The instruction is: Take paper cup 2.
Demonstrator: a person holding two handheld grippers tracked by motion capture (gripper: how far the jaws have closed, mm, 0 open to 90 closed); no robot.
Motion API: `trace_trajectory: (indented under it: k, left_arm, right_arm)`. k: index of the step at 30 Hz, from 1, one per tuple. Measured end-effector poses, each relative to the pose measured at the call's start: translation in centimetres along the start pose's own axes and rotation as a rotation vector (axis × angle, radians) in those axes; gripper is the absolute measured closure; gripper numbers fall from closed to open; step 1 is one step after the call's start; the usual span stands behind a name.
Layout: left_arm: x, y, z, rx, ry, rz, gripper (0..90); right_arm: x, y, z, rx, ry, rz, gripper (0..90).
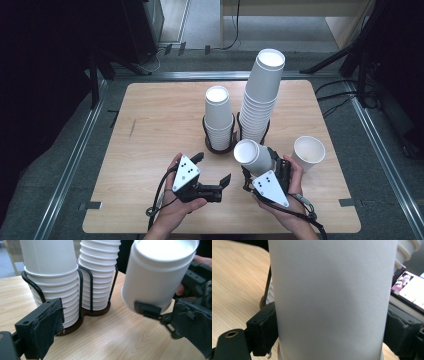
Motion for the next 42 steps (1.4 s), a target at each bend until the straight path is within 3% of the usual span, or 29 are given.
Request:
trace_trajectory:
  k: [5, 9, 23, 28, 37, 42]
  left_arm:
    - [0.0, 0.1, -0.1, 0.016, 0.038, 0.017, 0.0]
    - [-0.4, 0.3, -0.2, 0.035, 0.067, 0.004, 0.0]
    - [-0.8, 0.6, -0.6, 0.064, 0.114, 0.008, 0.0]
    - [-1.1, 0.7, -0.7, 0.076, 0.134, 0.014, 0.0]
    - [-1.3, 0.8, -0.9, 0.117, 0.164, 0.04, 0.0]
    - [-1.3, 0.8, -1.0, 0.13, 0.129, 0.048, 6.1]
  right_arm:
    - [0.8, 0.3, -0.1, -0.004, 0.001, 0.053, 13.1]
    - [1.1, 0.3, -0.1, -0.015, 0.013, 0.102, 13.1]
    - [2.7, 0.5, 0.1, -0.078, 0.012, 0.319, 12.9]
    - [3.4, 0.4, 0.2, -0.101, -0.004, 0.37, 12.9]
    - [4.2, 0.2, 0.3, -0.133, -0.031, 0.401, 12.8]
    - [4.6, 0.2, 0.5, -0.143, -0.045, 0.42, 12.8]
Point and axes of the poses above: each handheld gripper's, and its own axes: z roughly backward along the jaws, y roughly out of its underside, x roughly to its left, the point moved 3 cm from there along -z, roughly forward along the jaws, and after that the axes turned 4 degrees about z, right-handed, at the moved point
